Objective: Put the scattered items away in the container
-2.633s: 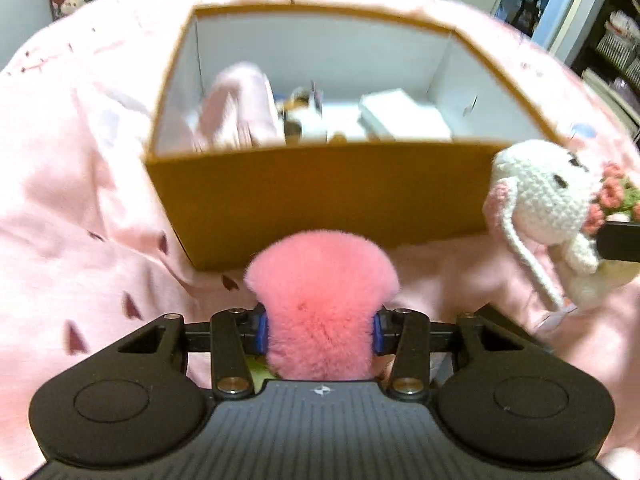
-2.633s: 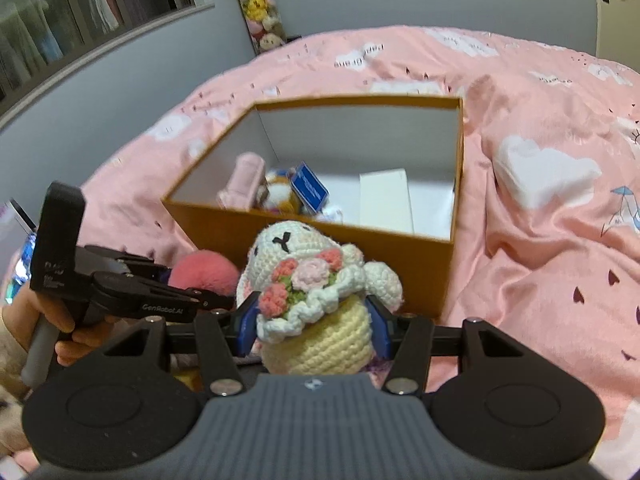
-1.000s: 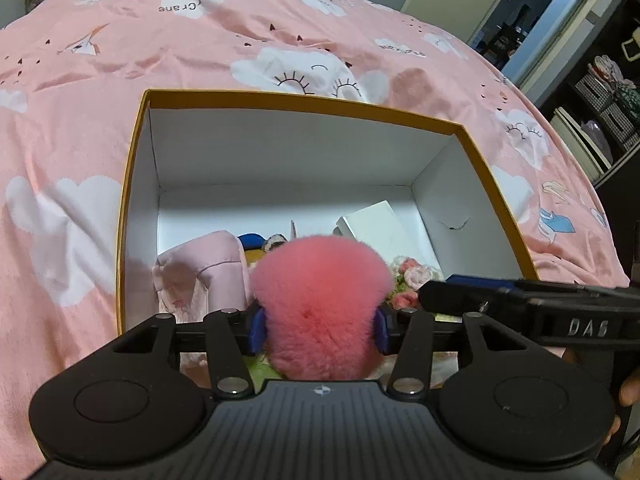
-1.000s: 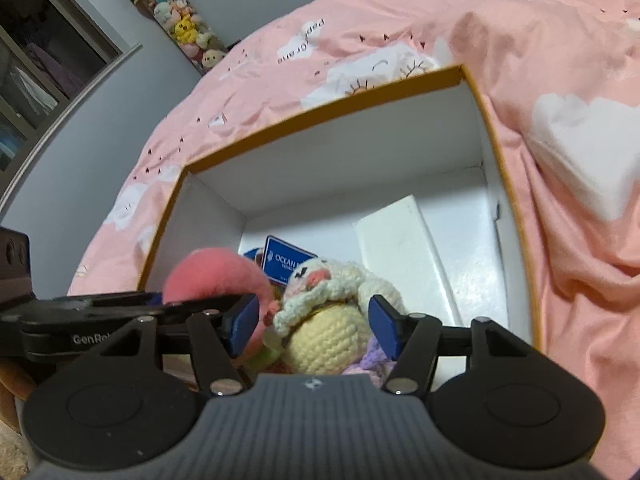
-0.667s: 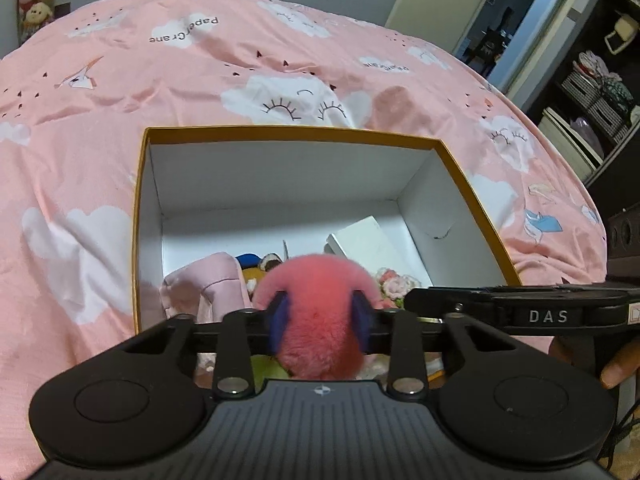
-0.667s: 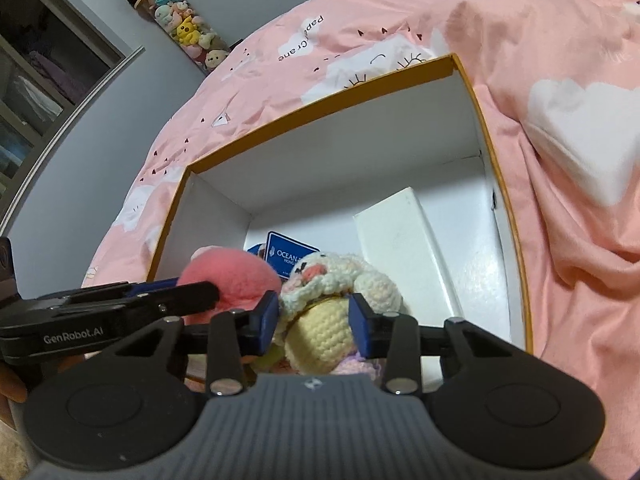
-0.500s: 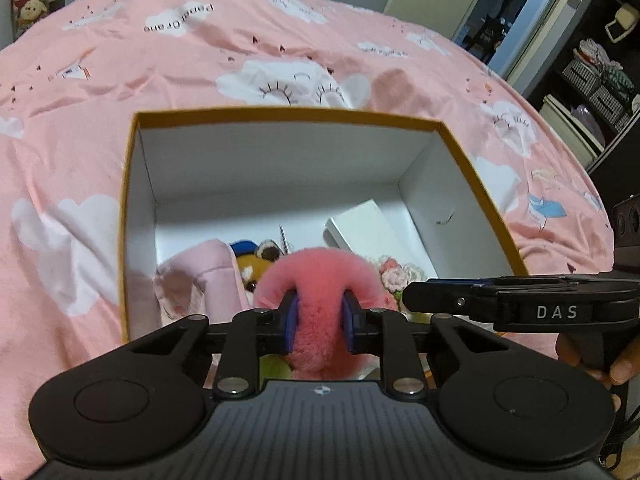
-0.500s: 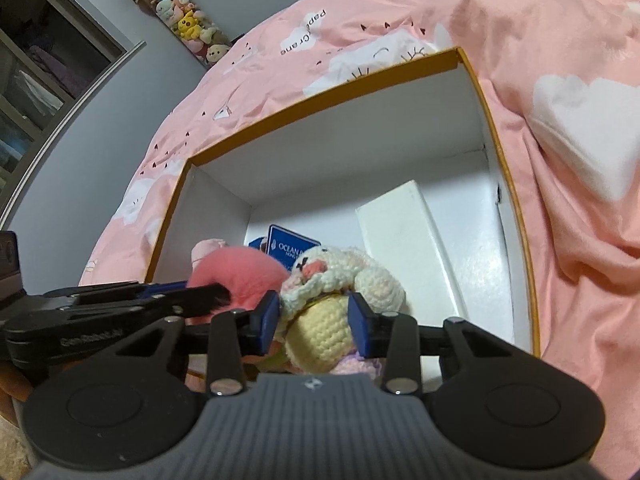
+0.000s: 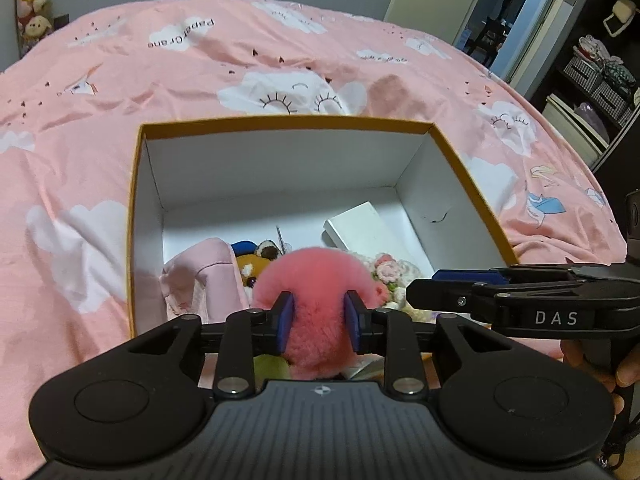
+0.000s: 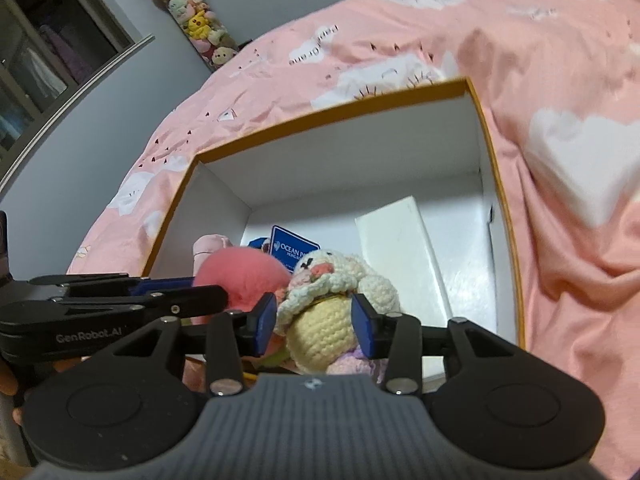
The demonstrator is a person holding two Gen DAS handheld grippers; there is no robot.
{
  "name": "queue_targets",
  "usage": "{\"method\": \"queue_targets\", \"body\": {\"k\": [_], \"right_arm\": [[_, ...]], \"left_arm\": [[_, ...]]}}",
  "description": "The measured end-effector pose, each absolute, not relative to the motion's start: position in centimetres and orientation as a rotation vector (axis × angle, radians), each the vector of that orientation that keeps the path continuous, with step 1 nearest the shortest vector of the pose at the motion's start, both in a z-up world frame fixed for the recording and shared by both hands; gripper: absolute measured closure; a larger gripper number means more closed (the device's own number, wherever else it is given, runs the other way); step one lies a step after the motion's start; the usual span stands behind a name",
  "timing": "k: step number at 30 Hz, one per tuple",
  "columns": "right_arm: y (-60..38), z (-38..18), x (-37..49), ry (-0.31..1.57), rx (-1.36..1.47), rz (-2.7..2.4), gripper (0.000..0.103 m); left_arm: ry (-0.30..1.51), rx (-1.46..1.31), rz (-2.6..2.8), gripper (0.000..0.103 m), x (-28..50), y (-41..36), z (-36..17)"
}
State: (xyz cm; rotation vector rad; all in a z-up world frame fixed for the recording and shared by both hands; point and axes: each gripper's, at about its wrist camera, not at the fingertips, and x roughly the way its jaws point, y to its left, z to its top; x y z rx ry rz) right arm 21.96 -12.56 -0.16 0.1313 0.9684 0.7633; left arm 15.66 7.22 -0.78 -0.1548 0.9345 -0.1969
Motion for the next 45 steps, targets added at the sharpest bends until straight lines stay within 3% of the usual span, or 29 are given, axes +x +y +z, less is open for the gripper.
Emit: {"method": "queue_targets", "body": {"k": [4, 6, 8, 15, 25, 27, 33, 45], "right_arm": [[-13.3, 1.0, 20.8, 0.927, 0.122, 0.769, 0.054], [-13.9, 1.7, 20.0, 0.902, 0.118, 0.775, 0.052], [-14.5, 2.3, 19.1, 0.881, 0.109, 0.786, 0.051], [-16.5, 2.6, 16.0, 0.907, 0.076, 0.827, 0.049], [-19.6, -3.1, 14.7, 1.175, 0.193, 0.748, 0.049], [-19.9, -4.1, 14.6, 1.224, 0.219, 0.741, 0.045], [-19.8, -5.6, 14.5, 1.281, 0.236, 0.735, 0.038], [-18.8, -8.6, 15.4, 1.396, 0.235, 0.752, 0.036]], "left_arm": [[0.887, -0.132, -0.194, 0.066, 14.0, 6.8, 0.8], [0.863, -0.120, -0.199, 0.056, 12.9, 6.5, 1.5], [0.843, -0.106, -0.206, 0.053, 11.7, 6.2, 2.2], [0.863, -0.121, -0.211, 0.052, 8.2, 6.1, 2.0], [0.963, 0.014, -0.215, 0.049, 4.3, 4.4, -2.1], [0.979, 0.053, -0.225, 0.048, 3.8, 3.9, -2.8], [1.020, 0.127, -0.276, 0.044, 3.0, 2.6, -4.4], [1.099, 0.218, -0.304, 0.042, 4.1, 1.2, -7.0]]}}
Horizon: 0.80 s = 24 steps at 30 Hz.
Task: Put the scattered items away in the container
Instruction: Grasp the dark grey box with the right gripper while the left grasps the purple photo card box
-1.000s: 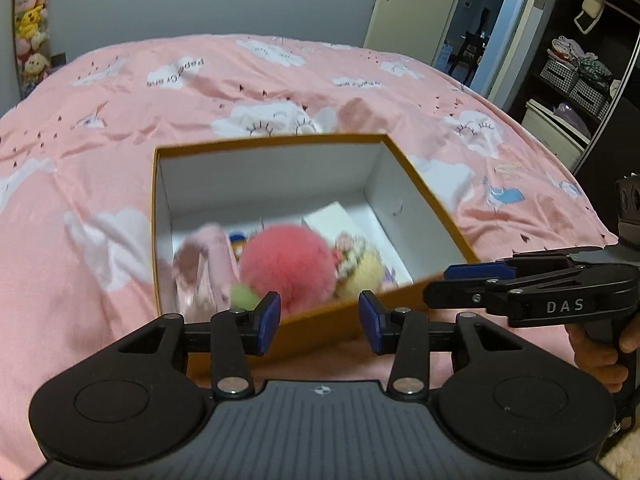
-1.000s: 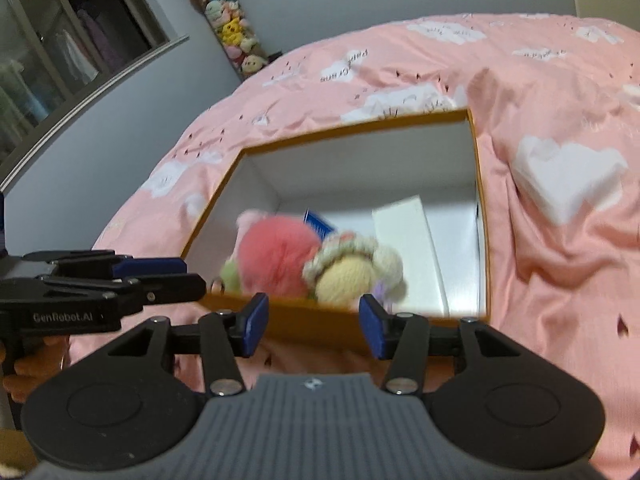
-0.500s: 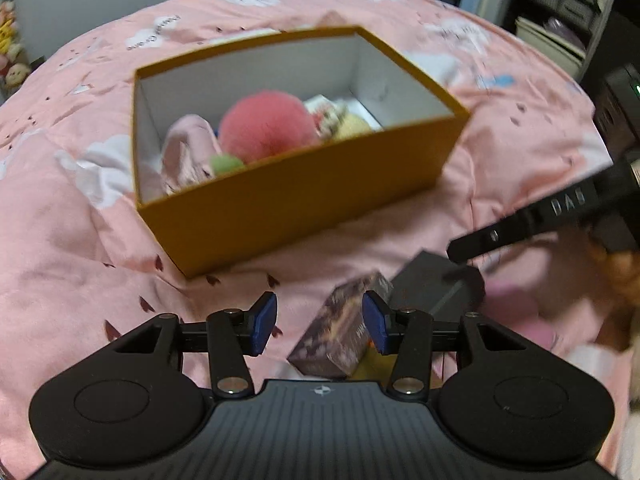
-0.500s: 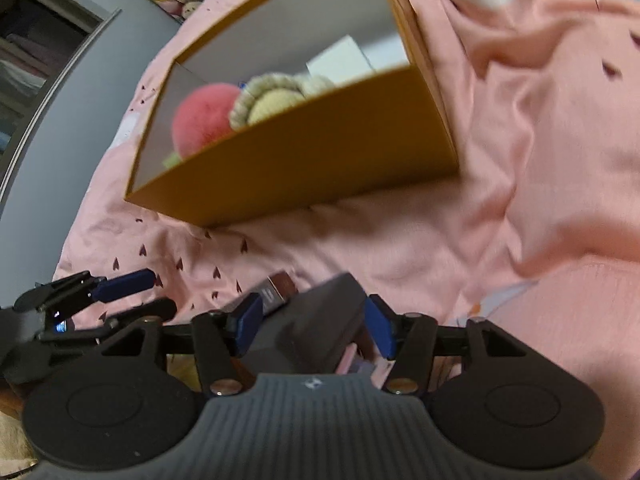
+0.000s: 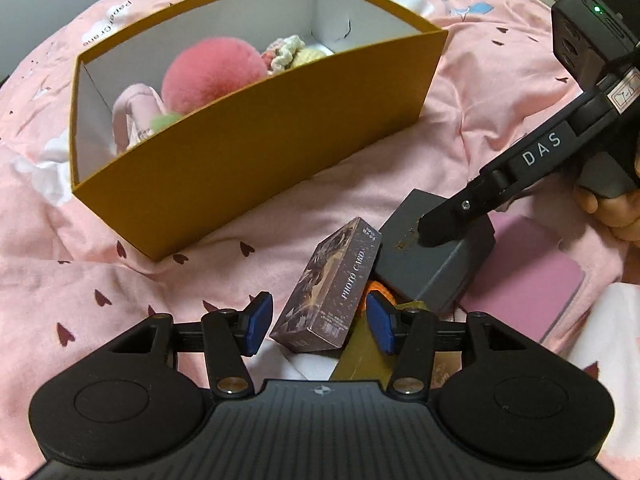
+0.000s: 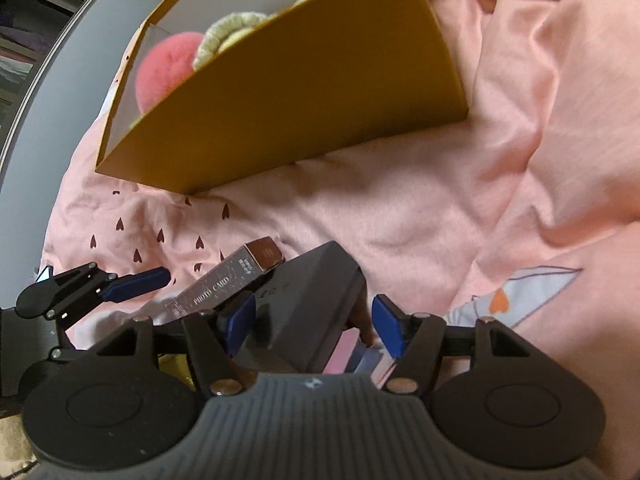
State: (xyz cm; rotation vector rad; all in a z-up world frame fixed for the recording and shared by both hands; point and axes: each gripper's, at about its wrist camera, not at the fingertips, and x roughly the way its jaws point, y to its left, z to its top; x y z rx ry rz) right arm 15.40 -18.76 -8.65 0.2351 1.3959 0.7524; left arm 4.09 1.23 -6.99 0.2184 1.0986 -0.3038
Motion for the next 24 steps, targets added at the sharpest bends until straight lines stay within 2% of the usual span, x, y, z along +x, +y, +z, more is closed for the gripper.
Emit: {"method": "queue_targets", "body": {"k": [5, 7, 9, 12, 16, 21, 24], "right_arm": [[-18.4, -9.5, 15.5, 1.429, 0.249, 0.771, 0.036], [-18.3, -9.4, 15.4, 1.423, 0.251, 0.773, 0.037], [-18.3, -9.1, 15.3, 1.411, 0.251, 0.782, 0.046], [-18.2, -8.7, 15.2, 1.398, 0.254, 0.792, 0.049], [-17.8, -8.3, 15.0, 1.382, 0.227, 0.799, 0.050], [-17.7, -7.1, 14.9, 1.331, 0.211, 0.809, 0.060], [-17.9, -6.3, 14.8, 1.296, 0.200, 0.818, 0.061]], "left_arm": [[1.114, 0.269, -0.291, 0.043, 4.5, 0.7, -7.9], [1.122, 0.270, -0.292, 0.048, 4.6, 0.7, -8.2], [1.131, 0.256, -0.294, 0.052, 4.7, 0.9, -8.4], [1.126, 0.248, -0.290, 0.061, 4.7, 1.1, -8.1], [1.124, 0.240, -0.279, 0.063, 4.9, 1.4, -8.1], [1.104, 0.219, -0.264, 0.067, 5.0, 1.7, -7.9], [1.100, 0.185, -0.255, 0.070, 5.0, 2.2, -7.6]]}}
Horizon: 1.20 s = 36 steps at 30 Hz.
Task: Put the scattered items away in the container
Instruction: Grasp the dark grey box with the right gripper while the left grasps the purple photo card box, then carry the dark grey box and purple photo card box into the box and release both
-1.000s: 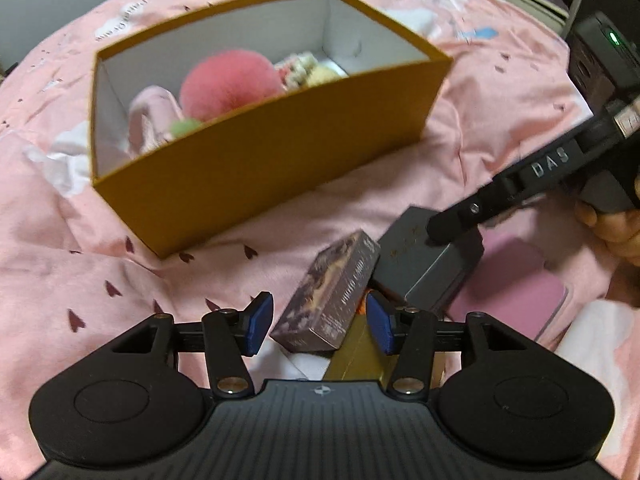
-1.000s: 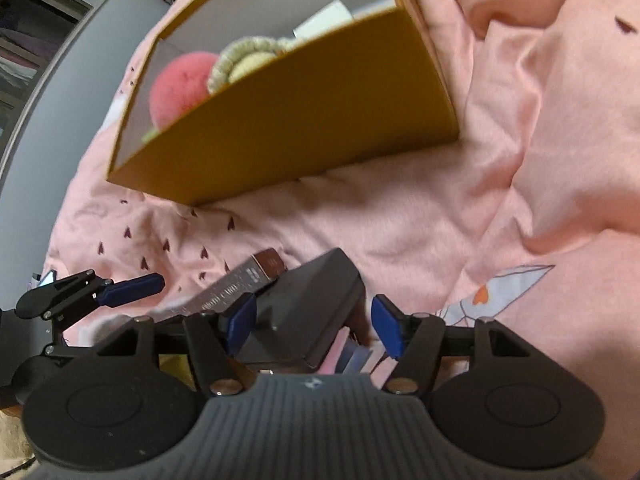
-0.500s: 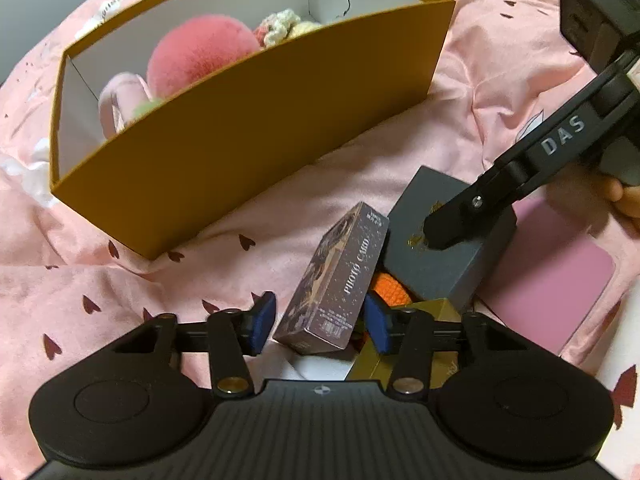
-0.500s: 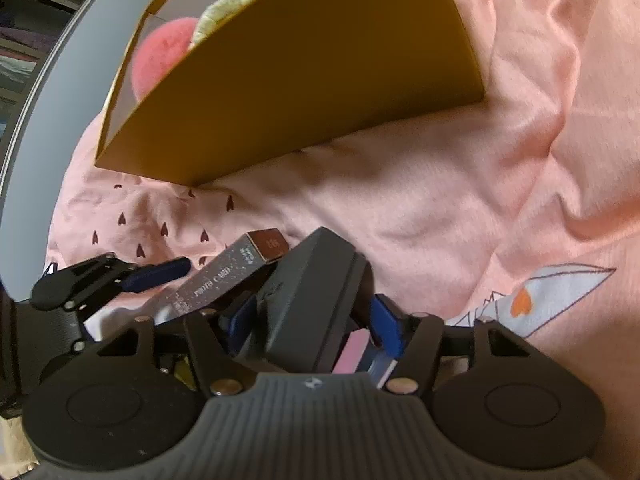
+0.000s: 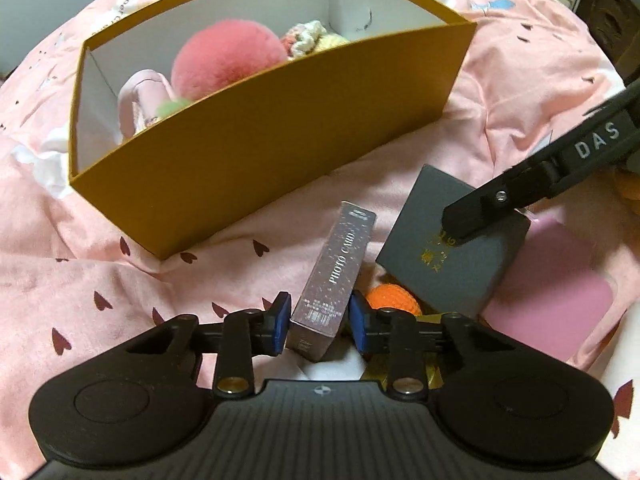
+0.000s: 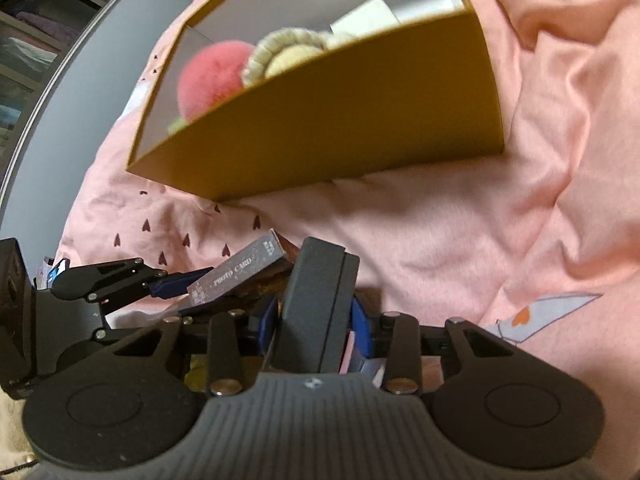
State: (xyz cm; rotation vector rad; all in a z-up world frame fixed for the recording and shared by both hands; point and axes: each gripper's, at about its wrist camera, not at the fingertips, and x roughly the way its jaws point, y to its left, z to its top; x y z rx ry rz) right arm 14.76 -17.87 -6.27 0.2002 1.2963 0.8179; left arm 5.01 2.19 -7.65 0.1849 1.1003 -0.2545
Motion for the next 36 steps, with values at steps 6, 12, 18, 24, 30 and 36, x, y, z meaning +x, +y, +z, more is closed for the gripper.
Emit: {"method": "queue_targets", "body": {"k": [6, 12, 18, 24, 30, 36], "right_arm": [[-18.4, -4.3, 14.7, 1.215, 0.202, 0.835, 0.065], [-18.7, -1.9, 14.5, 1.130, 0.180, 0.848, 0.065], [-18.9, 0.6, 14.4, 1.061, 0.167, 0.864, 0.065], [-19.3, 4.5, 14.6, 0.961, 0.183, 0.915, 0.065], [-18.5, 8.5, 15.5, 0.828, 0.152, 0.924, 0.065], [-16.1, 9.8, 18.2, 0.758, 0.113, 0.938, 0.065]], "left_arm": [[1.083, 0.120, -0.241, 0.075, 4.9, 2.9, -6.9], [1.055, 0.016, -0.230, 0.077, 4.9, 3.9, -5.4], [0.990, -0.041, -0.264, 0.077, 4.1, 4.2, -2.3], [0.893, -0.091, -0.280, 0.077, 3.9, 5.2, 1.9], [0.787, -0.112, -0.246, 0.077, 5.3, 6.2, 5.6], [0.720, -0.047, -0.178, 0.077, 8.5, 6.8, 7.4]]}}
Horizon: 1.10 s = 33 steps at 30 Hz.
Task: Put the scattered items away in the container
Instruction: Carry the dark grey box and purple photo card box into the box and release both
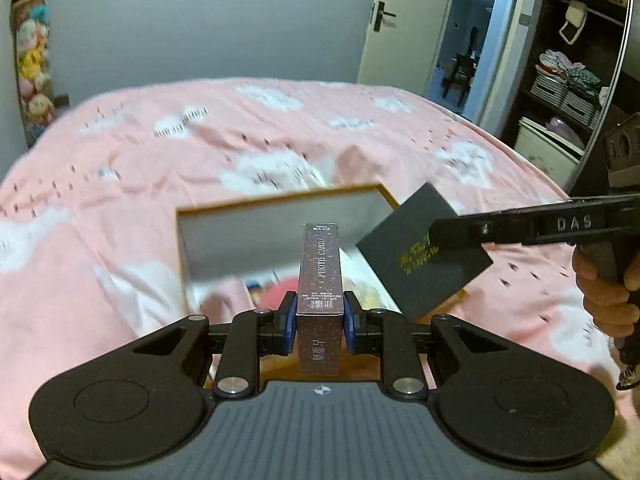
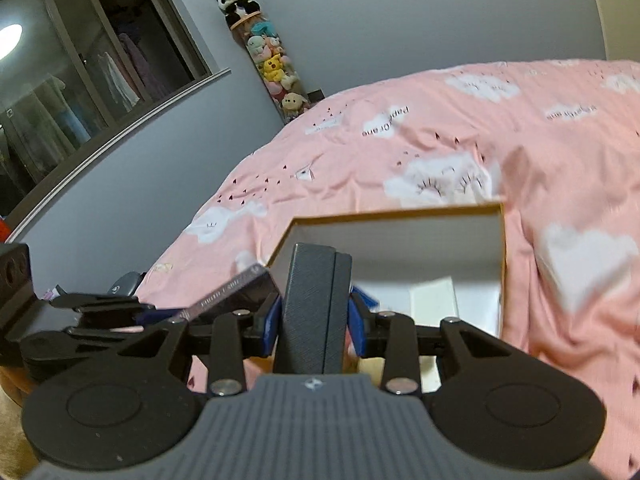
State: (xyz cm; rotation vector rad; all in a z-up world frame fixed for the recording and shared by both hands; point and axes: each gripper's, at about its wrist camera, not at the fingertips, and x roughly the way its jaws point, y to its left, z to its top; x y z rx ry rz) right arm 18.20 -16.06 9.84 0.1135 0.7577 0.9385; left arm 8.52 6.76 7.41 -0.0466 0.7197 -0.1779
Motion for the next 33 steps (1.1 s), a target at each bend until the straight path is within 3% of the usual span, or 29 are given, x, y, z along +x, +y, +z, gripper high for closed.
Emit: {"method": "queue_targets", "body": {"k": [7, 17, 33], "right_arm": [[-12.0, 9.0, 22.1, 0.686, -0.042, 0.929, 0.065], [-7.2, 5.4, 26.5, 0.656, -0.312, 0.960, 0.065], [-2.0, 0.5, 29.4, 0.704, -0.407, 1.001, 0.065]], "left_arm": [[0.707, 0.071, -0.123, 0.077, 13.4, 7.3, 6.5], [0.837, 0.171, -0.142, 0.077, 19.2, 9.2, 1.8], [0.829, 0.202, -0.046, 0.077, 22.8, 9.1, -1.6]]}}
